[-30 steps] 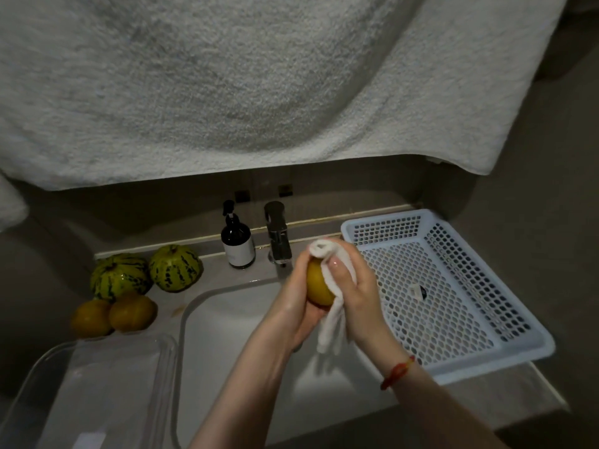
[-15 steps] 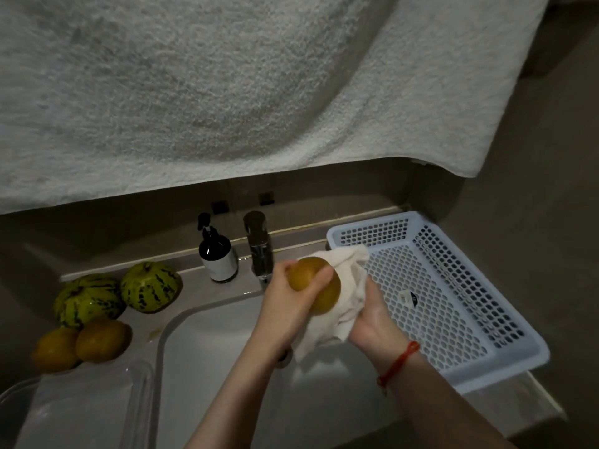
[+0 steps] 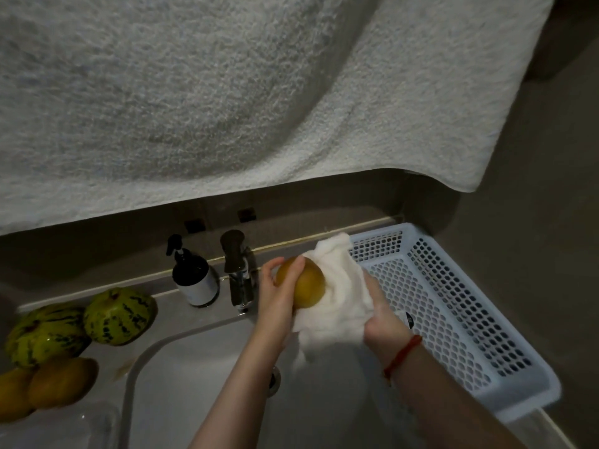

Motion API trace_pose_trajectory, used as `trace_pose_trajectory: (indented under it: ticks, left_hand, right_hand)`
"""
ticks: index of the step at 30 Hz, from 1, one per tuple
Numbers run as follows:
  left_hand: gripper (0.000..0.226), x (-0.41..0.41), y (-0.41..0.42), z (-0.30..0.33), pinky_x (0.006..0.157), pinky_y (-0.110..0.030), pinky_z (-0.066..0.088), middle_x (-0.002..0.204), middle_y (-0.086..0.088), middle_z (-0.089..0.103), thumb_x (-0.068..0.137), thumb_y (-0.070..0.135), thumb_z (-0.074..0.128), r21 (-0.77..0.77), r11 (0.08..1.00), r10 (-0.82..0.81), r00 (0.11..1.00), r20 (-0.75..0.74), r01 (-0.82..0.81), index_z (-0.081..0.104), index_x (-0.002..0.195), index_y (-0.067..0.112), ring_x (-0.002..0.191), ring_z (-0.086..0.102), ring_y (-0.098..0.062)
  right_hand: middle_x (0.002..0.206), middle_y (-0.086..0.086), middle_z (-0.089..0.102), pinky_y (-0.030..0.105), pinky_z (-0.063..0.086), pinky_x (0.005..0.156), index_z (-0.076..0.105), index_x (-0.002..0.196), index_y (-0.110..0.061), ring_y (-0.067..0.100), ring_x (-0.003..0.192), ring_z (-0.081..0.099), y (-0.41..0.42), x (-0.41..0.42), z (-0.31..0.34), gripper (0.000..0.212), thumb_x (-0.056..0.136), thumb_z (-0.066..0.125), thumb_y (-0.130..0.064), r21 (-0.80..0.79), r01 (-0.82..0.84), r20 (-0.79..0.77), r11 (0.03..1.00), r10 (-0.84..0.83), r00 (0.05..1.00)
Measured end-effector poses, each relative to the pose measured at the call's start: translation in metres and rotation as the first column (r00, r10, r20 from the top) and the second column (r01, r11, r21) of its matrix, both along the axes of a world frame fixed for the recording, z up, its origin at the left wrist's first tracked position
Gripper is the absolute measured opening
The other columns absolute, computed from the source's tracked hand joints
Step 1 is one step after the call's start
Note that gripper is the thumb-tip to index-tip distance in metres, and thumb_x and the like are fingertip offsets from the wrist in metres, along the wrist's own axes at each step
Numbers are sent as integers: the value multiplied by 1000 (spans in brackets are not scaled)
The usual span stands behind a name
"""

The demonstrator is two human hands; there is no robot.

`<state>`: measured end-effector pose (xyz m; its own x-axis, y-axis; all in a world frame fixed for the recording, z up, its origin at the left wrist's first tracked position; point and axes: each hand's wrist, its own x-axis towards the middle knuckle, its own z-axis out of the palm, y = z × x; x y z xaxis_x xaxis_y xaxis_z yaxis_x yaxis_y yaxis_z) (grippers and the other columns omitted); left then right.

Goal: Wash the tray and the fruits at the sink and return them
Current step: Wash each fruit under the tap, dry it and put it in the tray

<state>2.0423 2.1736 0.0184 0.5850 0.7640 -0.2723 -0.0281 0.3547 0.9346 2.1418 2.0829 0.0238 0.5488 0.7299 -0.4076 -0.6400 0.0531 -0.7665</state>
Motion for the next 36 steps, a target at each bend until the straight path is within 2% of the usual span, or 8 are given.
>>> trace_pose_trajectory:
  ticks: [4, 8, 11, 15, 20, 26, 32, 36]
  left_hand:
    - [73, 15, 8, -10, 82, -42, 53, 114, -3, 52, 61, 56, 70, -131, 991, 29, 999, -17, -31, 41, 122, 29, 101, 58, -26]
    - [56, 44, 16, -10, 85, -41, 50, 109, -5, 54, 78, 51, 66, -113, 994, -3, 992, -123, -11, 37, 118, 26, 95, 59, -23]
    - [59, 61, 19, -14, 93, -44, 47, 118, -12, 54, 82, 49, 63, -119, 992, 17, 980, -196, -42, 40, 126, 16, 103, 56, -28]
    - [67, 64, 14, -26, 101, -49, 42, 125, -15, 52, 83, 52, 60, -128, 990, 23, 968, -250, -57, 39, 133, 13, 111, 54, -32]
    - [60, 57, 8, -29, 105, -45, 34, 128, -10, 49, 85, 56, 56, 60, 995, 98, 937, -336, -82, 36, 129, 22, 117, 48, -30]
    - [45, 46, 2, -12, 87, -33, 39, 122, -6, 44, 89, 49, 53, -8, 995, 95, 985, -144, -97, 31, 122, 28, 105, 49, -22]
    - [52, 24, -4, 10, 80, -31, 45, 118, -4, 45, 89, 51, 50, -83, 994, 60, 994, -94, -67, 33, 131, 25, 94, 52, -16]
    - [56, -4, -11, 37, 87, -36, 44, 131, -18, 51, 92, 47, 49, -344, 938, 81, 993, 89, -46, 40, 135, 13, 113, 54, -31]
  right_hand:
    - [113, 18, 67, 53, 49, 93, 67, 115, -12, 35, 101, 66, -6, 30, 15, 52, 84, 60, -53, -63, -234, -75, 970, 229, 971]
    - [94, 10, 66, 35, 56, 62, 49, 124, -3, 24, 77, 64, 4, 56, 9, 42, 89, 60, -22, -507, 22, 367, 862, 192, 910]
    - [106, 17, 60, 17, 46, 47, 49, 123, 6, 23, 84, 60, 8, 71, -5, 35, 93, 53, -11, -562, 100, 376, 821, 146, 915]
    - [118, 24, 61, 32, 49, 77, 57, 117, 10, 36, 108, 59, 2, 81, -35, 37, 90, 61, -15, -608, 65, 316, 792, 165, 934]
    - [75, 14, 55, 30, 43, 64, 52, 75, -9, 25, 66, 54, 0, 76, -57, 22, 87, 64, -22, -669, 116, 481, 734, 310, 820]
    - [119, 17, 60, 33, 43, 92, 61, 110, -6, 33, 110, 54, 8, 73, -47, 24, 90, 53, -16, -706, 283, 612, 649, 359, 704]
    - [118, 18, 61, 45, 45, 99, 62, 113, -9, 31, 108, 57, 9, 56, -7, 22, 96, 48, -14, -506, 297, 701, 810, 185, 689]
    - [104, -4, 62, 32, 51, 78, 58, 113, -25, 15, 95, 59, 15, -2, 47, 29, 94, 46, -43, -302, 15, 691, 953, 208, 692]
